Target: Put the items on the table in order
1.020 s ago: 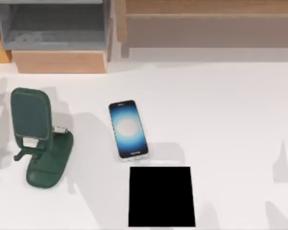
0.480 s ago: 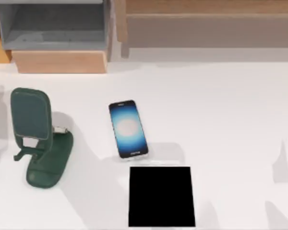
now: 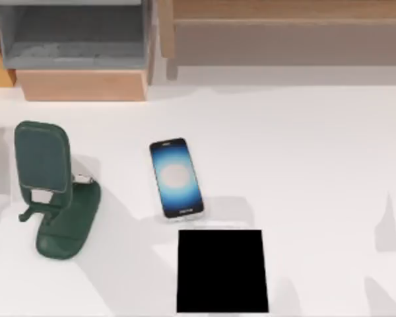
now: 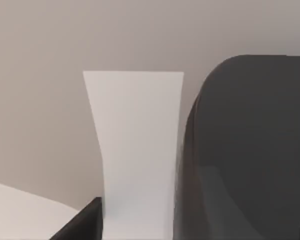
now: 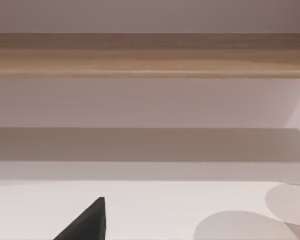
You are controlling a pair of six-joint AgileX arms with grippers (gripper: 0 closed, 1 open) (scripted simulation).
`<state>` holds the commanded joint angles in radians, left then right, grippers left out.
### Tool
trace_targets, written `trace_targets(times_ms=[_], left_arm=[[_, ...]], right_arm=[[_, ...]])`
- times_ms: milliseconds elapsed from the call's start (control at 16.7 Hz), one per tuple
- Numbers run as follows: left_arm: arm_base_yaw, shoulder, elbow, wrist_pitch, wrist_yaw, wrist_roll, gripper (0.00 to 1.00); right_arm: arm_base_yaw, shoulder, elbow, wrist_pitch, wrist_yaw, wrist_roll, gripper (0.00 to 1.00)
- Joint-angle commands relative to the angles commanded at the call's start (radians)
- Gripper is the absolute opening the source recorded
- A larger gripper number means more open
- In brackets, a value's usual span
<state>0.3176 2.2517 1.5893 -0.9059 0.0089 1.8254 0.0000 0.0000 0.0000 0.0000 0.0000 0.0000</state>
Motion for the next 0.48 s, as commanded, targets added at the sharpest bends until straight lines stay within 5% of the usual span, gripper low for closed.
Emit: trace_targets(times_ms=[480], left_arm=[[0.0,0.0,0.0,0.0,0.0,0.0,0.32]], right_arm=[[0.0,0.0,0.0,0.0,0.0,0.0,1.0]])
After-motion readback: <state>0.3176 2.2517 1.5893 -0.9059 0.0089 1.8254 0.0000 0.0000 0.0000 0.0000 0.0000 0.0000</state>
